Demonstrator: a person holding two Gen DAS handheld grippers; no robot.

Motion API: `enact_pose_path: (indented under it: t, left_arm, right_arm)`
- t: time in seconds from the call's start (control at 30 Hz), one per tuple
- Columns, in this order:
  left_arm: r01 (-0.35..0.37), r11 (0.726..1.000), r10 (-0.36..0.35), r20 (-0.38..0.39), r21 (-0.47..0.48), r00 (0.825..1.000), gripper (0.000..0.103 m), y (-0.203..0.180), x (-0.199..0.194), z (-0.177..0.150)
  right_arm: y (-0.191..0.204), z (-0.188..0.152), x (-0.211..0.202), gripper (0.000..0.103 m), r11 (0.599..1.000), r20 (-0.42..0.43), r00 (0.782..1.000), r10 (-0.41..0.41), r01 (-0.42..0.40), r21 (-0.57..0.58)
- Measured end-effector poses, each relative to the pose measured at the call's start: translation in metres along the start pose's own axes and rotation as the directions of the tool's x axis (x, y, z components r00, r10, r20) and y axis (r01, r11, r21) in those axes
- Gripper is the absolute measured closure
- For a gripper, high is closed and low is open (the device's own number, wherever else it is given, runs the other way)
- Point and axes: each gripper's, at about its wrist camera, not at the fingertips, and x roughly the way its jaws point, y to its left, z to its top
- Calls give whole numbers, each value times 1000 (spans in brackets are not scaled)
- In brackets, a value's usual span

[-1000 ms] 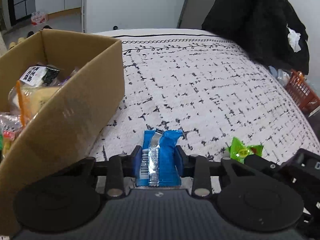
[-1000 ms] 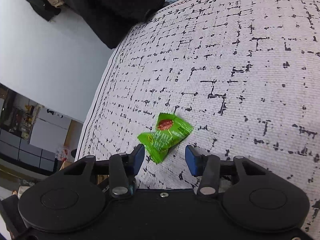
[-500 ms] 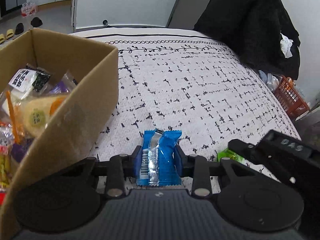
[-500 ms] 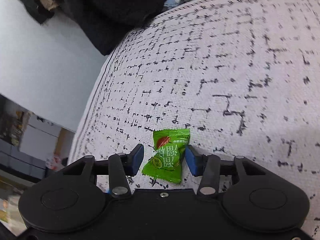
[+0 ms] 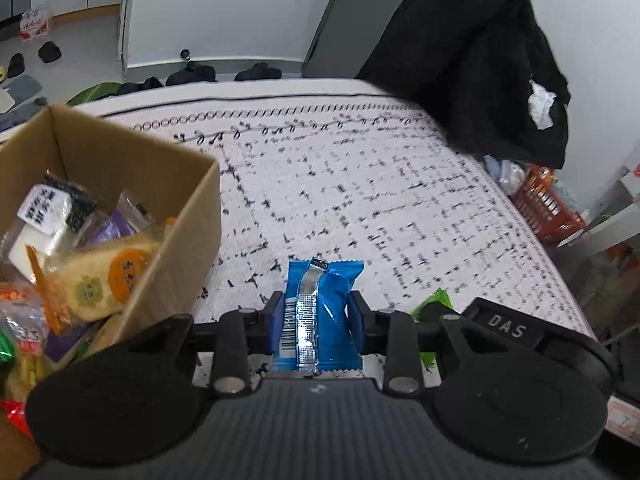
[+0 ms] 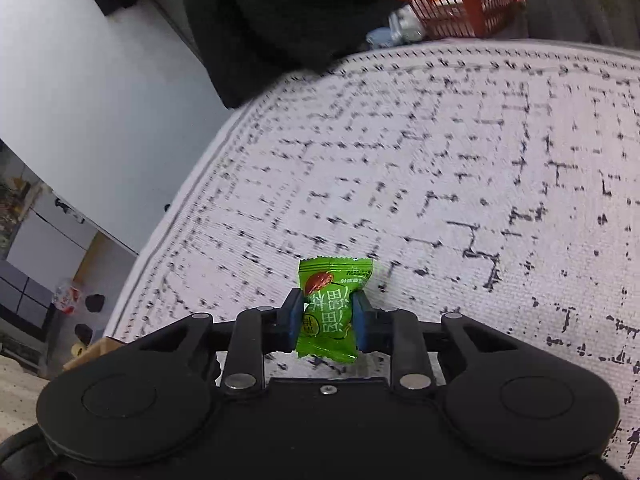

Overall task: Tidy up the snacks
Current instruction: 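Carry the blue and green packets over the cardboard box with both grippers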

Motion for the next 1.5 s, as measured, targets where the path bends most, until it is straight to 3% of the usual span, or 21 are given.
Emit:
enact_pose_path:
  t: [0.27,0.83,1.2,1.5]
  left_arm:
    - [18,1000,-18,47,-2,999,70,13,-37,22]
    - [-70,996,76,119,-59,990,70,92,-104,57]
    - [-92,991,100,81,-92,992,70,135,-130,58]
    - [-79,980,75,-27,-181,997,70,162,-132,46]
  right_arm:
    - [22,1,-14,78,999,23,1000,19,-18,-41]
    - [103,-18,-53,77,970,44,997,71,-58,-236]
    - [150,-34,-84,77,927,47,990,132,-107,-359]
    - [181,-57,-79,77,895,6,988,153,-136,-426]
